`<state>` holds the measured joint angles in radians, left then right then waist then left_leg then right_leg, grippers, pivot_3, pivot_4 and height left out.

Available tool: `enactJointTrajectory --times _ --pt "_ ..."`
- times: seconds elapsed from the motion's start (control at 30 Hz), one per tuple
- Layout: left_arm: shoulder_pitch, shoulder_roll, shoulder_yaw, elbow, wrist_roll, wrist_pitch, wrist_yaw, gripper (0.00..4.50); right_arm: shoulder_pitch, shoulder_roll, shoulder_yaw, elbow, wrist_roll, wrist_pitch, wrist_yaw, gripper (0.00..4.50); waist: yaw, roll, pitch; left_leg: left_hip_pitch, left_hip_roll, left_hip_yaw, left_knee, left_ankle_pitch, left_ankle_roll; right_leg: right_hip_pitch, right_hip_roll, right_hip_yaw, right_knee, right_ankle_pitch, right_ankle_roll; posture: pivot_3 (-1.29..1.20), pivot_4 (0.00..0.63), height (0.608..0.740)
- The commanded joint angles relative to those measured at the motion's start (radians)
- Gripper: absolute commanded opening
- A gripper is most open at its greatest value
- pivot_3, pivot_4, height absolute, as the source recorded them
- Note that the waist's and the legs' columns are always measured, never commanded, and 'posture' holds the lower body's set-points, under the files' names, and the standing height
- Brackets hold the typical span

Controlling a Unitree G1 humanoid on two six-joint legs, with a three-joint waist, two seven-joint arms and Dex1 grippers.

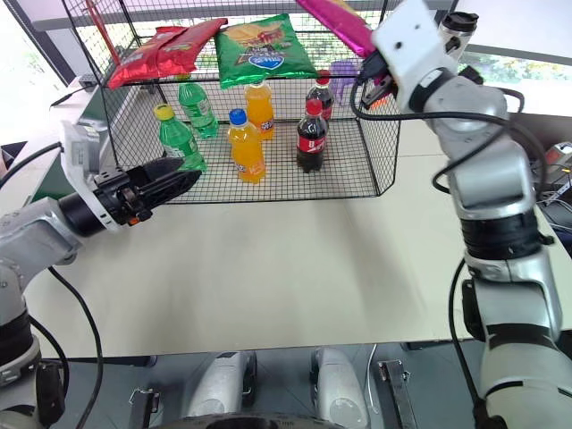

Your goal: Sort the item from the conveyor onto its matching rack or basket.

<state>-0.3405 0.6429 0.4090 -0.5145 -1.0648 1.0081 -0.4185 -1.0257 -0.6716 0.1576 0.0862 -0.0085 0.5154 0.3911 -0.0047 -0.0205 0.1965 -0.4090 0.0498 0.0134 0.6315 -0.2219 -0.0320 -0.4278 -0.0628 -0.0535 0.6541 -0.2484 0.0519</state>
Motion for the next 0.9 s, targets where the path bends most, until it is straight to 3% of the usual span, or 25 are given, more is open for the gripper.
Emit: enactJointTrajectory --times 0.03,0.23,0.33,0.53,0.9 --pt "0.021 -0.014 0.006 -0.049 -0.011 -0.045 0.027 2.93 -0.116 0.04 0.007 0.156 -0.079 -0.026 -0.052 0.0 -0.004 0.0 0.0 0.0 0.0 0.0 0.0 0.0 0.0 0.0 0.0 0.0 0.0 0.0 0.0 0.0 0.15 0.74" --pt "0.089 -0.053 -0.024 -0.087 0.008 -0.09 0.065 2.93 -0.232 0.106 0.061 0.408 -0.157 -0.055 -0.038 0.0 -0.007 0.0 0.0 0.0 0.0 0.0 0.0 0.0 0.0 0.0 0.0 0.0 0.0 0.0 0.0 0.0 0.15 0.74" --pt "0.107 -0.073 -0.042 -0.092 0.017 -0.115 0.082 2.98 -0.264 0.13 0.056 0.459 -0.154 -0.058 0.002 1.06 -0.005 0.0 0.0 0.0 0.0 0.0 0.0 0.0 0.0 0.0 0.0 0.0 0.0 0.001 -0.001 0.0 0.15 0.74" --pt "0.127 -0.095 -0.079 -0.094 0.04 -0.15 0.1 2.98 -0.308 0.151 0.045 0.484 -0.158 -0.053 0.054 3.71 -0.009 0.0 0.0 0.0 0.0 0.0 0.0 0.0 0.0 0.0 0.0 0.0 -0.001 0.001 0.0 0.0 0.15 0.74" --pt "0.139 -0.113 -0.102 -0.076 0.06 -0.187 0.118 2.98 -0.36 0.106 -0.057 0.459 -0.022 0.081 0.294 3.71 -0.007 0.0 0.0 0.0 0.0 0.0 -0.001 0.0 0.0 0.0 0.0 0.0 -0.001 0.001 0.0 0.0 0.15 0.74"
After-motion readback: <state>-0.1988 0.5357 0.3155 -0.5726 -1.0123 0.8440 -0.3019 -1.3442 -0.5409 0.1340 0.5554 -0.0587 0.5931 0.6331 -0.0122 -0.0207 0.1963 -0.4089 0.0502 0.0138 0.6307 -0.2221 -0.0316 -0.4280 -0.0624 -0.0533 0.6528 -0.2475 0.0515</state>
